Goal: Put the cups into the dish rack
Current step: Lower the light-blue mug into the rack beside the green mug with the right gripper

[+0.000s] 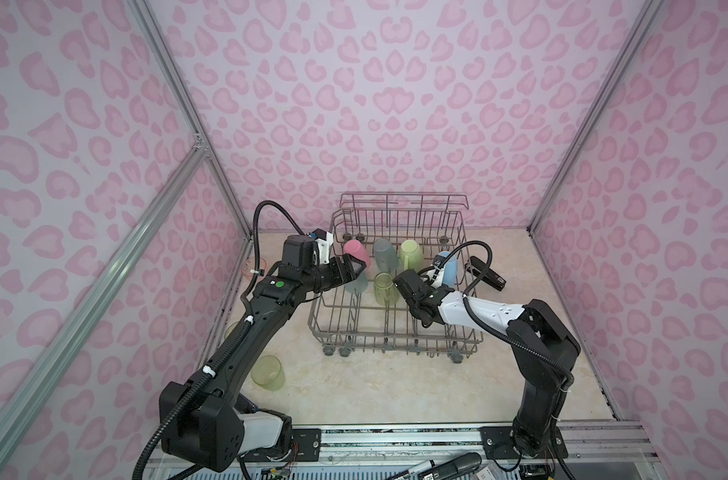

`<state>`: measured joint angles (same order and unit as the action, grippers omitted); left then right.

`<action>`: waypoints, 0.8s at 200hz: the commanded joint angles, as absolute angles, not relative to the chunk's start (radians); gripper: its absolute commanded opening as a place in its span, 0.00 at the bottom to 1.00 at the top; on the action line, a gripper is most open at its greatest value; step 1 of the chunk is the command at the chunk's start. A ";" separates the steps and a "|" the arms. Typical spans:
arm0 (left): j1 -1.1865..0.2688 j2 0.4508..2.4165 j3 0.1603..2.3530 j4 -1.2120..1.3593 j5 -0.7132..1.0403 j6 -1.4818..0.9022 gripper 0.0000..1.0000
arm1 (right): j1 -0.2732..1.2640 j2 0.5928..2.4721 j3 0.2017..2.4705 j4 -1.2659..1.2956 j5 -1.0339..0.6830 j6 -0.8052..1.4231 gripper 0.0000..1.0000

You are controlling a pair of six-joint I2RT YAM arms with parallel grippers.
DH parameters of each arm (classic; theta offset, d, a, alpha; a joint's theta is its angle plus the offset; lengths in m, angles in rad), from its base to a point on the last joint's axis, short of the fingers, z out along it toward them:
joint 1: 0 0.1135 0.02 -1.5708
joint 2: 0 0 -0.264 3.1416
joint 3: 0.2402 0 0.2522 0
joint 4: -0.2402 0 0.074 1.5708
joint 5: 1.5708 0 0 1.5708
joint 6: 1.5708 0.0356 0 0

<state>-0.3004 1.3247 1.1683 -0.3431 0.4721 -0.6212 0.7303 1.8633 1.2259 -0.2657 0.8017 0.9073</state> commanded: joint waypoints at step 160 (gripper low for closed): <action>-0.300 1.304 1.160 -0.336 0.456 -0.590 0.85 | 0.674 1.735 1.171 -0.202 0.520 0.919 0.39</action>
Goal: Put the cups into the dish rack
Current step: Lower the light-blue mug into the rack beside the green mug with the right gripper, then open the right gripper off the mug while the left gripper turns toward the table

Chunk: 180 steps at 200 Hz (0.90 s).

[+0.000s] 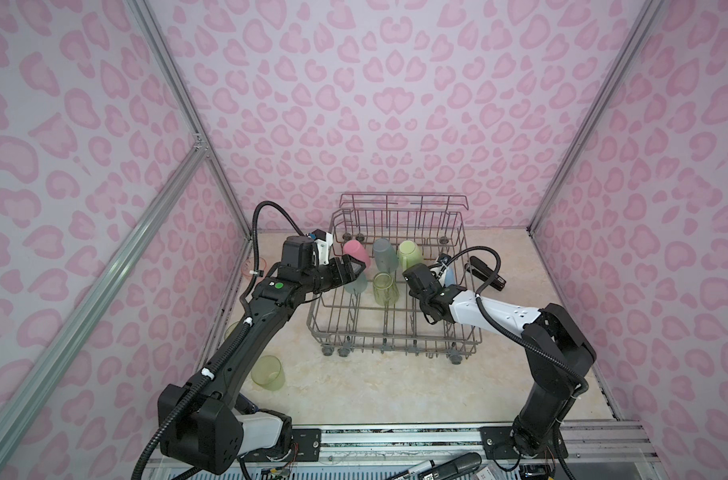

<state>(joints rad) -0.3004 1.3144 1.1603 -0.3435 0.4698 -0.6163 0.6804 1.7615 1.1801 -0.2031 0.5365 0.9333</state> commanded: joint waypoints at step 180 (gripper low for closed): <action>-0.299 1.283 1.236 -0.564 0.103 -0.524 0.98 | 0.603 1.404 1.218 -0.164 0.154 0.273 0.90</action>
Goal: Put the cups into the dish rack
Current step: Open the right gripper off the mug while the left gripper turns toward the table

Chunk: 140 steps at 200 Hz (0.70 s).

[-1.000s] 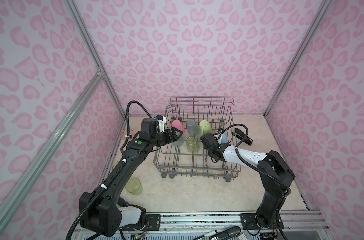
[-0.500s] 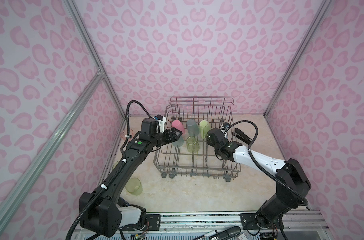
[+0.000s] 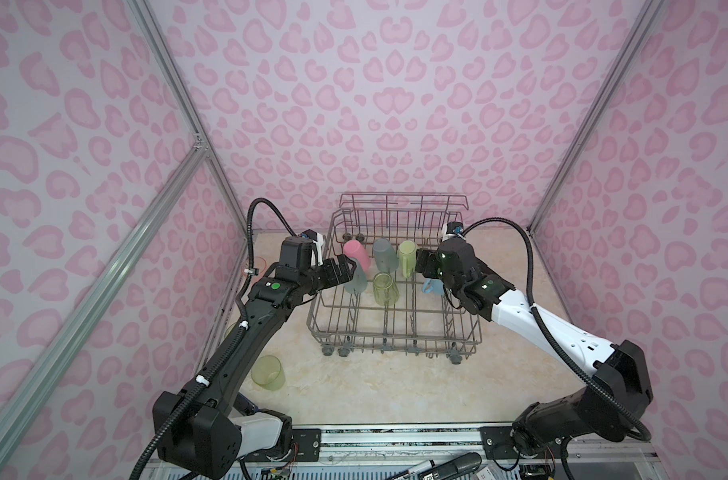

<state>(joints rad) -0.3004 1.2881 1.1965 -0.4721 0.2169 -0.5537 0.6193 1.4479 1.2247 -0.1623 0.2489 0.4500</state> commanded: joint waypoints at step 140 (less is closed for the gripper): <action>-0.127 1.383 1.499 -1.012 -0.345 -0.464 0.96 | 0.494 1.064 0.791 0.087 -0.328 -0.097 0.89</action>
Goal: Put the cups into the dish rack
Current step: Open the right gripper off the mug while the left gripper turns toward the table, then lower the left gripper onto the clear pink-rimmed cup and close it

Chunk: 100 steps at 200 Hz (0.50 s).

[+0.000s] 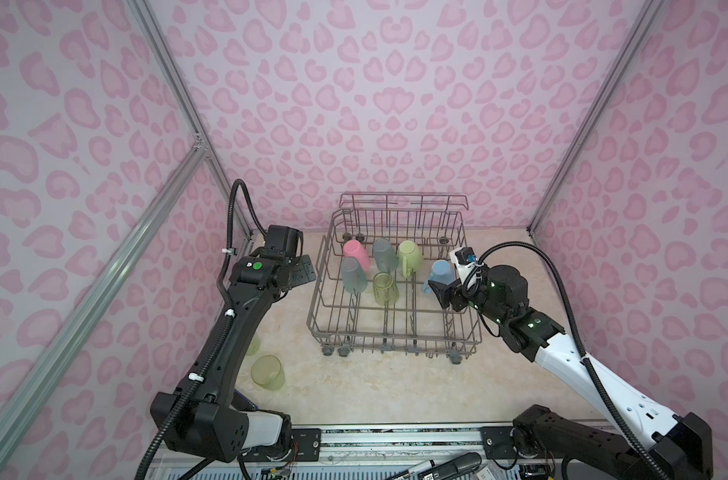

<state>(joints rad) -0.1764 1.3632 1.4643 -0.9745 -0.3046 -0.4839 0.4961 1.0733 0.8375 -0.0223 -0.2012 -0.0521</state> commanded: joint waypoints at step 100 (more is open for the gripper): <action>0.136 1.922 1.896 -0.992 -0.167 -0.478 0.81 | 0.515 0.975 0.701 0.154 -0.472 -0.147 0.87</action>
